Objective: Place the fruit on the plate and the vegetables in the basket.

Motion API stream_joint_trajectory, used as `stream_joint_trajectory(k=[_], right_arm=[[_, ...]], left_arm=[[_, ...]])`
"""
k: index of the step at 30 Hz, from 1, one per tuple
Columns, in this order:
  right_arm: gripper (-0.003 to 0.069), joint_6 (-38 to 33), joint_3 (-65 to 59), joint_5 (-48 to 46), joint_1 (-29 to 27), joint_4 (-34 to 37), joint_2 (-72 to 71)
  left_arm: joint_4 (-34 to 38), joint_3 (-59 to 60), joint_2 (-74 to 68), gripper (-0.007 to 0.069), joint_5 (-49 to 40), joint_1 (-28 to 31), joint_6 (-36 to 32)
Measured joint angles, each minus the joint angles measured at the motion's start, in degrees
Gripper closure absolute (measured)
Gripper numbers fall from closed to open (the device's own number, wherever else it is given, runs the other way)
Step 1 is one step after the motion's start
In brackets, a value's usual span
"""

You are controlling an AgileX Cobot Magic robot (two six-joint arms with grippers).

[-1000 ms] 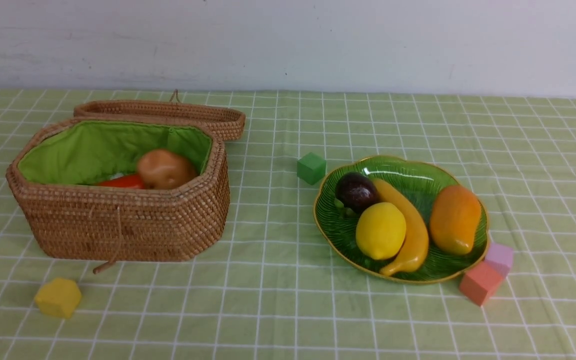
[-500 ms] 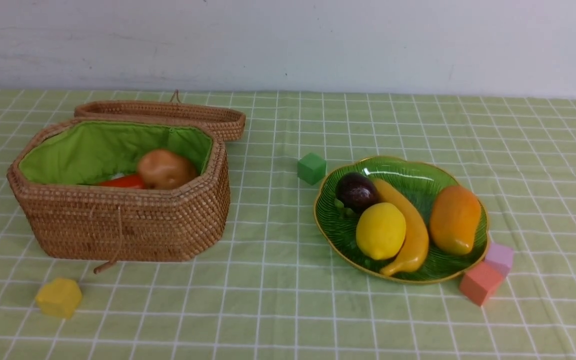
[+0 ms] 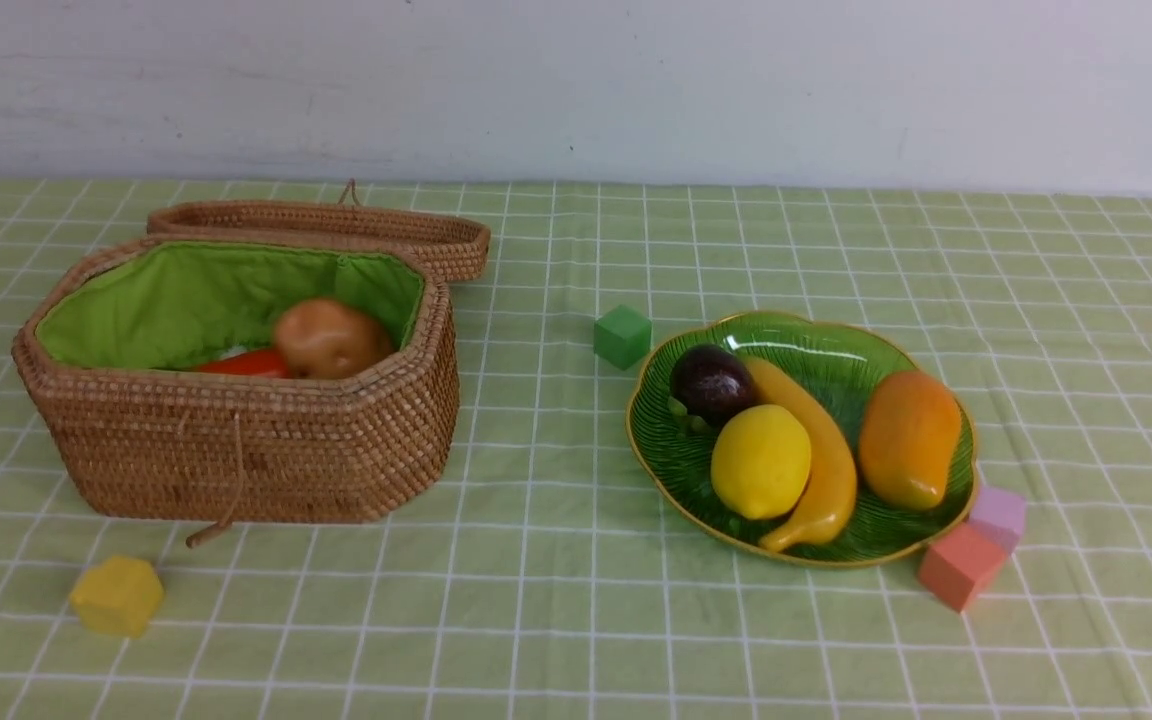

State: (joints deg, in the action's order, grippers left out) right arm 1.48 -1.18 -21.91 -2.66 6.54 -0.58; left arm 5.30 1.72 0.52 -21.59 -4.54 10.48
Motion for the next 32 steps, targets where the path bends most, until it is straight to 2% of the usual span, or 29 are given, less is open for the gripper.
stream_joint_trajectory(k=[32], right_arm=[[0.0497, 0.00, 0.00, 0.00, 0.00, 0.00, 0.00]], left_arm=[[0.05, 0.00, 0.00, 0.0637, 0.05, 0.00, 0.00]])
